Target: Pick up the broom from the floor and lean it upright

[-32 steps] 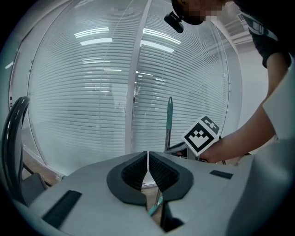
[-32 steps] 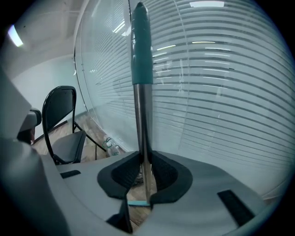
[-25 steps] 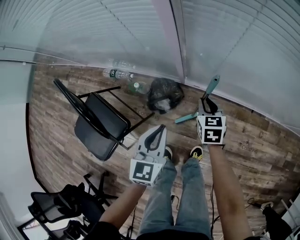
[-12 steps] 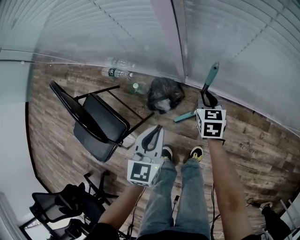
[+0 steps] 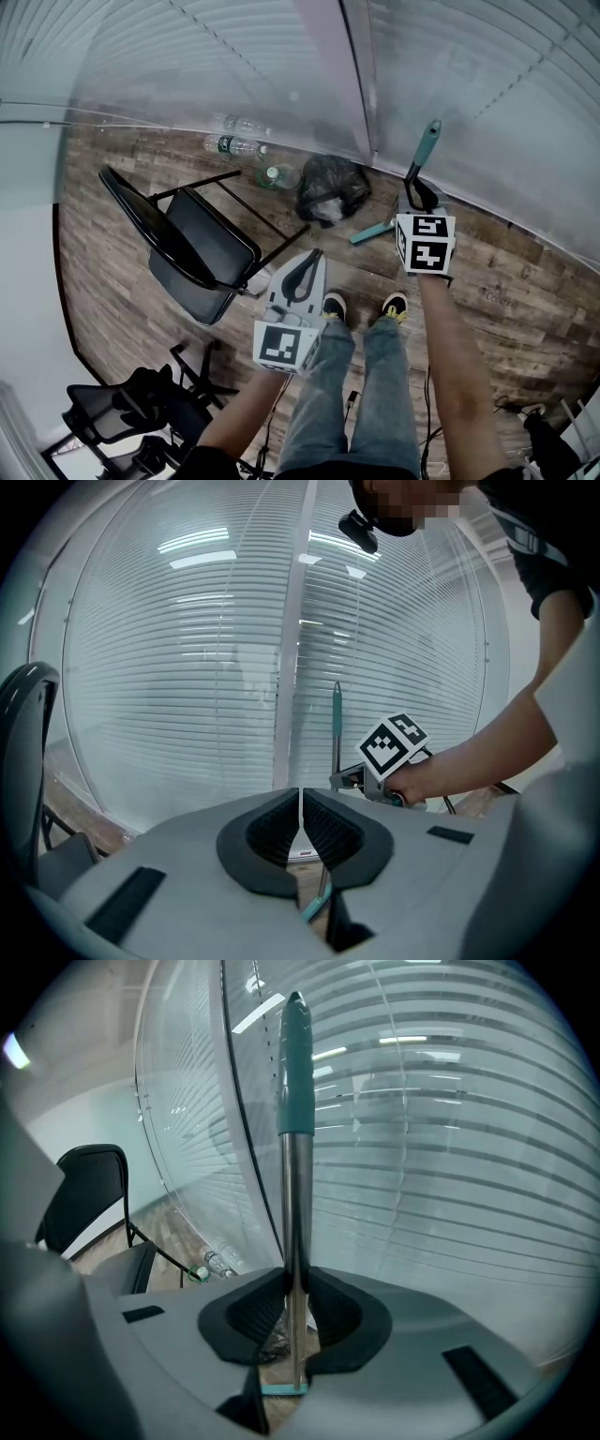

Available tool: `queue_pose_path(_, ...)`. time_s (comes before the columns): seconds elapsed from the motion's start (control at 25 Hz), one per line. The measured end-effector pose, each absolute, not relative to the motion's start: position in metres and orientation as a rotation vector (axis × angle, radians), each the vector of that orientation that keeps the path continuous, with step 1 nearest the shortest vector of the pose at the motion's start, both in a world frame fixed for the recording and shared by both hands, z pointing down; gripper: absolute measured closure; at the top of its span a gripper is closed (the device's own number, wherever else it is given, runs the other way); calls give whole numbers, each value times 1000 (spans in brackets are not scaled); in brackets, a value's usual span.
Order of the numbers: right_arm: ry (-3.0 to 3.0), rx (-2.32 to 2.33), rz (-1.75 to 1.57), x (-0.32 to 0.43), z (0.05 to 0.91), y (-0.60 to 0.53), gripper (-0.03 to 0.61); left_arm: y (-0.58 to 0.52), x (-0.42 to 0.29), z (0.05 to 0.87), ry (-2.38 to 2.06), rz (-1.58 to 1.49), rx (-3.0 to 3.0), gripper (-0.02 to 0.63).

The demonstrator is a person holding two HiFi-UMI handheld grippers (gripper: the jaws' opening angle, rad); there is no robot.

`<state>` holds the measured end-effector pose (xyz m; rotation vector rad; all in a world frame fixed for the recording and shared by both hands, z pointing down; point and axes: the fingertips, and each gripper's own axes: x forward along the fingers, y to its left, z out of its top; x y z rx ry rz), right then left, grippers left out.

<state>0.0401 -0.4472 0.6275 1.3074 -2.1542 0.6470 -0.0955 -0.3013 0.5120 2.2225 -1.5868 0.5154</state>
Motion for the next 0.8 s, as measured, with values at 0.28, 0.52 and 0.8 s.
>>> queue_pose_path(0.28, -2171, 1291, 647, 40, 630, -452, 495, -304, -91, 515, -1586, 518, 2215, 592)
queue_pose_path(0.52, -2195, 1277, 648, 40, 628, -450, 491, -304, -88, 516, -1583, 522, 2214, 592)
queue_pose_path(0.8, -2226, 1240, 652, 36, 627, -448, 434, -304, -84, 518, -1571, 534, 2229, 592)
